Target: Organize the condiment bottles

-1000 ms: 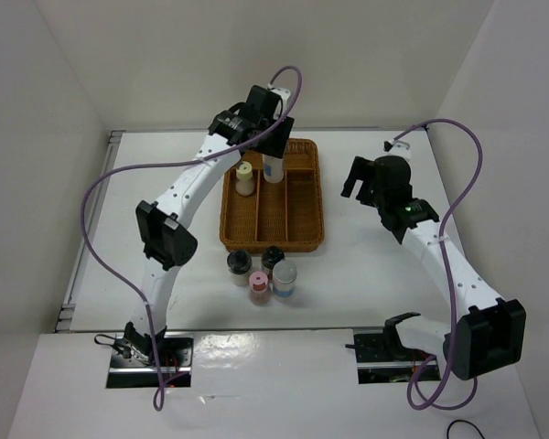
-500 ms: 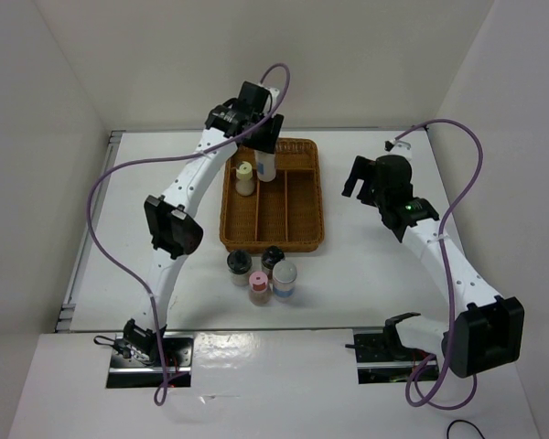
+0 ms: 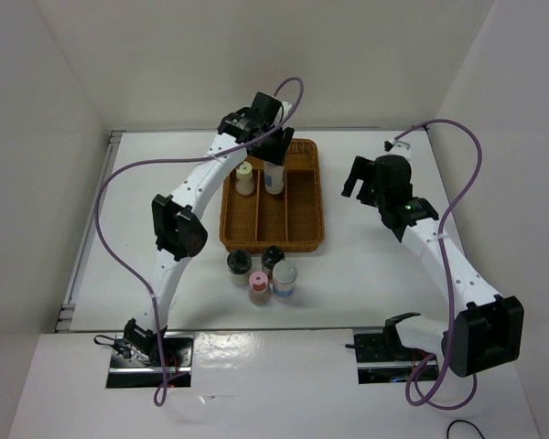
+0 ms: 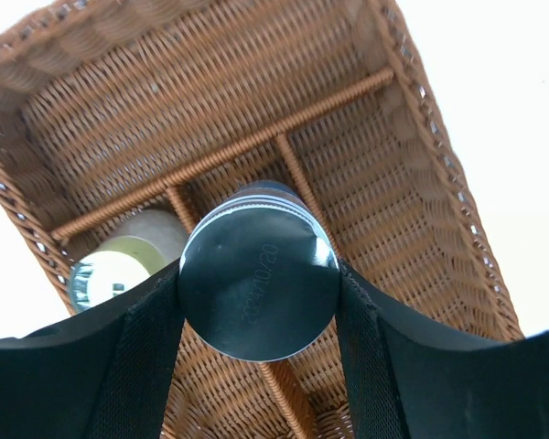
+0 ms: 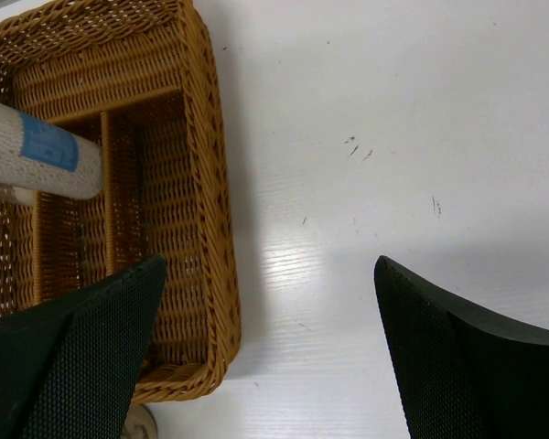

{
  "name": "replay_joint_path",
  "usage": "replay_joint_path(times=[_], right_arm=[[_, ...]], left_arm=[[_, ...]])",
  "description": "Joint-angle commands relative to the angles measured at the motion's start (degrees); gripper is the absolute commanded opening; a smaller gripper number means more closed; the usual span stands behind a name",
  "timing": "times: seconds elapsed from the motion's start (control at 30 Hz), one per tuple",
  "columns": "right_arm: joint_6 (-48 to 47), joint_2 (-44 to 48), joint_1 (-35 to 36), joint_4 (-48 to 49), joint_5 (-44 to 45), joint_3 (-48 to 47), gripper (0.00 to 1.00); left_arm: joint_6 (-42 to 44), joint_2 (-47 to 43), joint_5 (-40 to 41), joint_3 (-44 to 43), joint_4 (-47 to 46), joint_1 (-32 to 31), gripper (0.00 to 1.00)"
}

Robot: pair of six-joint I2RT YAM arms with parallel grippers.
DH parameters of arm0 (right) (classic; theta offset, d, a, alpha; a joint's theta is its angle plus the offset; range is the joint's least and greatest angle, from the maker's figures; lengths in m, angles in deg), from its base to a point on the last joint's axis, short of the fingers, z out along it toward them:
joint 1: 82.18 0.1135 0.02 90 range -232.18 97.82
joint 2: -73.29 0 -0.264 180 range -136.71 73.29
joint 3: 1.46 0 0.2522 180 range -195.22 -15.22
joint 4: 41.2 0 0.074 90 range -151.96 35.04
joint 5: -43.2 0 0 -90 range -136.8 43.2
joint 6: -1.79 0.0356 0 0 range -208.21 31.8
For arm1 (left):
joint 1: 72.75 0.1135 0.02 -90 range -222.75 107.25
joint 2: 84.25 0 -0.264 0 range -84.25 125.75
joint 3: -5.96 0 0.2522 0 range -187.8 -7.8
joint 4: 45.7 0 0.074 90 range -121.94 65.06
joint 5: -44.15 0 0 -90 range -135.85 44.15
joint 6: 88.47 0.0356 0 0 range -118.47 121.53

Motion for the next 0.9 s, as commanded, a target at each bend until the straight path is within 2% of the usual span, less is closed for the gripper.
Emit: replay_joint_path(times=[0.0, 0.37, 0.5, 0.57, 0.67, 0.73, 0.87], right_arm=[[-0.52, -0.33, -0.4, 2.39, 0.14, -0.14, 0.98], [-0.53, -0.33, -0.4, 1.87, 0.14, -0.66, 0.98], [-0.53, -0.33, -0.4, 1.86, -0.39, -0.66, 0.98], [-0.53, 0.28, -0.4, 1.25, -0.39, -0.66, 0.98], [-0.53, 0.29, -0.4, 1.25, -0.39, -0.66, 0.98], [-0.53, 0.29, -0.4, 0.73, -0.39, -1.18, 0.98], [-0.53, 0.29, -0.4, 0.2, -0.39, -1.72, 0.98]], left_arm=[[0.46, 0.27, 2.65, 0.28, -3.63, -0.28, 0.49], [-0.07, 5.19, 4.68, -4.54, -3.63, -0.28, 0.5], [-0.07, 6.6, 4.68, -7.71, -1.87, -0.28, 0.62], [-0.07, 6.6, 4.16, -7.72, -0.47, -0.28, 0.78], [-0.07, 4.24, 4.76, -5.62, 0.76, -0.28, 0.93], [-0.07, 1.78, 5.55, -2.81, 0.76, -0.28, 0.96], [-0.07, -10.16, 6.18, 7.64, 0.15, -0.28, 1.0]])
